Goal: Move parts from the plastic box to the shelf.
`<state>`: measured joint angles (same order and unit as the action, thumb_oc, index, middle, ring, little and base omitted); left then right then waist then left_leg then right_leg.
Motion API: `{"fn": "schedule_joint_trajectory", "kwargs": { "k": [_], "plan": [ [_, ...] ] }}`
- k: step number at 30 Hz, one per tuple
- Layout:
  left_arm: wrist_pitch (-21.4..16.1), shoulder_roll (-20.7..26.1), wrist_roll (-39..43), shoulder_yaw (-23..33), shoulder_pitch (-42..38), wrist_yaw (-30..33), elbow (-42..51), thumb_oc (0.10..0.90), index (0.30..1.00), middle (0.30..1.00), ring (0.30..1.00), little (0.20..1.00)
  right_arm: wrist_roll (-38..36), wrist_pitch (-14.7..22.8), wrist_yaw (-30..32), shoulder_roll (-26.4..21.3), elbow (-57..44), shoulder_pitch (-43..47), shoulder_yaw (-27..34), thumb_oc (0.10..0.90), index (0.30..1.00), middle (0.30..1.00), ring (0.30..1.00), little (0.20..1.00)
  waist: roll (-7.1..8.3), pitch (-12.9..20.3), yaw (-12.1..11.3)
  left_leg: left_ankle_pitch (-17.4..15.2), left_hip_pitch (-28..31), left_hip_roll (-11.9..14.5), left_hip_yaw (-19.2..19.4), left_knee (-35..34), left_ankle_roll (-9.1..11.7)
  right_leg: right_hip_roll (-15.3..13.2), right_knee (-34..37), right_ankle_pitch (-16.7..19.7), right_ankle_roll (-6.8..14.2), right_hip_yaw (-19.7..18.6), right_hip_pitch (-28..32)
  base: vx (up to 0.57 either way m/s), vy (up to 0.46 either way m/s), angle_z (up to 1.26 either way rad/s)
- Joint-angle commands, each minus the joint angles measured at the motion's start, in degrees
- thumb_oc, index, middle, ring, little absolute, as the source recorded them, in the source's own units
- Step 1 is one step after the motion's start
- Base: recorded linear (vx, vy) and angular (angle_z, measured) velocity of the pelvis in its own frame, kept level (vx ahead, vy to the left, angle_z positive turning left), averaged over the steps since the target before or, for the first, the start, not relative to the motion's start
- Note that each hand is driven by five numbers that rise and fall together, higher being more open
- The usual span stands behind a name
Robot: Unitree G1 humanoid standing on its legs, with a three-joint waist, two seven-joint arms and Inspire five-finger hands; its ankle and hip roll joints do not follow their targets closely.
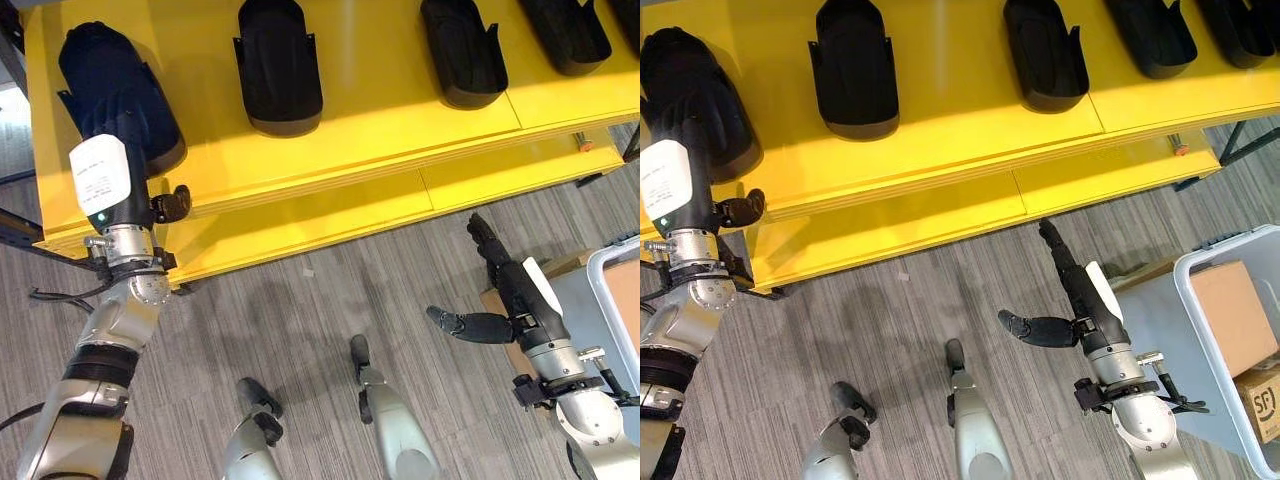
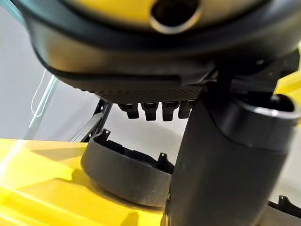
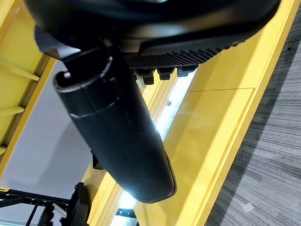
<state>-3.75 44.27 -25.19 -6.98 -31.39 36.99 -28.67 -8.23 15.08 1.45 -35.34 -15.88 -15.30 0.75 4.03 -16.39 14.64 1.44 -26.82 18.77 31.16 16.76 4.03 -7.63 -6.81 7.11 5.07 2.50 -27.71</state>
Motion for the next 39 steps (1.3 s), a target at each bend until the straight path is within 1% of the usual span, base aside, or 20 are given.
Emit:
{"fn": "schedule_joint_trajectory", "kwargs": {
  "k": [1,7,11,20,29,32,34,39],
  "plan": [
    [-1.89,3.41,-2.68,4.52,-4.64,4.25,4.32,0.900,1.000,1.000,1.000,1.000,-2.34,6.55,1.65,-4.28,-9.06,0.72,4.06,0.900,1.000,1.000,1.000,1.000,-1.79,3.84,1.04,-2.60,4.24,5.29,-6.91,2.32,5.23,-2.38,-4.89,-4.76,2.47,-2.19,2.75,0.00,0.000,0.00],
    [-2.69,2.35,-3.51,7.45,-0.64,3.89,9.20,0.900,1.000,1.000,1.000,1.000,-2.28,6.34,1.69,-3.98,-8.87,1.10,4.33,0.900,1.000,1.000,1.000,1.000,-1.98,3.96,0.60,-2.67,4.35,5.14,-7.14,2.19,5.16,-2.46,-4.94,-4.96,2.37,-2.11,3.02,0.00,0.005,-0.02],
    [-3.00,1.93,-4.00,8.00,0.64,3.77,10.45,0.900,1.000,1.000,1.000,1.000,-2.05,6.25,1.74,-4.02,-8.56,1.30,4.30,0.900,1.000,1.000,1.000,1.000,-2.00,3.88,0.46,-2.69,4.44,5.14,-7.12,2.19,5.13,-2.50,-5.07,-5.02,2.30,-2.09,3.00,0.00,0.000,0.00],
    [-2.56,2.35,-3.81,6.90,-0.71,3.70,7.80,0.900,1.000,1.000,1.000,1.000,-2.03,6.13,1.62,-4.04,-8.11,1.73,3.85,0.900,1.000,1.000,1.000,1.000,-1.94,3.93,0.67,-2.72,4.38,5.16,-6.99,2.20,5.18,-2.39,-5.15,-4.87,2.35,-2.36,2.67,0.00,0.000,0.00],
    [-1.23,3.78,-3.19,5.71,-2.03,3.26,2.38,0.900,1.000,1.000,1.000,1.000,-1.93,6.08,1.59,-4.27,-8.22,1.65,3.70,0.900,1.000,1.000,1.000,1.000,-1.88,3.71,0.97,-2.69,3.67,5.27,-7.15,2.66,5.13,-2.33,-5.31,-4.74,2.37,-2.38,2.08,0.00,0.000,0.00],
    [-1.28,3.80,-3.14,5.59,-2.17,3.31,2.22,0.900,1.000,1.000,1.000,1.000,-1.94,6.08,1.59,-4.25,-8.21,1.66,3.71,0.900,1.000,1.000,1.000,1.000,-1.89,3.71,0.96,-2.70,3.61,5.28,-7.18,2.70,5.13,-2.33,-5.32,-4.74,2.37,-2.37,2.05,0.00,0.000,0.00],
    [-0.73,4.99,-2.31,4.73,-3.34,2.89,-0.92,0.900,1.000,1.000,1.000,1.000,-2.24,6.10,1.52,-4.54,-8.36,1.89,3.42,0.900,1.000,1.000,1.000,1.000,-1.71,3.60,1.14,-2.68,3.05,5.26,-7.29,3.02,5.10,-2.28,-5.26,-4.60,2.44,-2.38,1.83,0.00,0.000,0.00],
    [-0.72,5.07,-2.06,4.35,-3.86,2.89,-1.68,0.900,1.000,1.000,1.000,1.000,-2.32,6.19,1.48,-4.49,-8.33,2.02,3.38,0.900,1.000,1.000,1.000,1.000,-1.64,3.53,1.12,-2.68,2.93,5.23,-7.30,3.09,5.08,-2.32,-5.29,-4.53,2.48,-2.33,1.74,0.00,0.000,0.00]
  ]
}}
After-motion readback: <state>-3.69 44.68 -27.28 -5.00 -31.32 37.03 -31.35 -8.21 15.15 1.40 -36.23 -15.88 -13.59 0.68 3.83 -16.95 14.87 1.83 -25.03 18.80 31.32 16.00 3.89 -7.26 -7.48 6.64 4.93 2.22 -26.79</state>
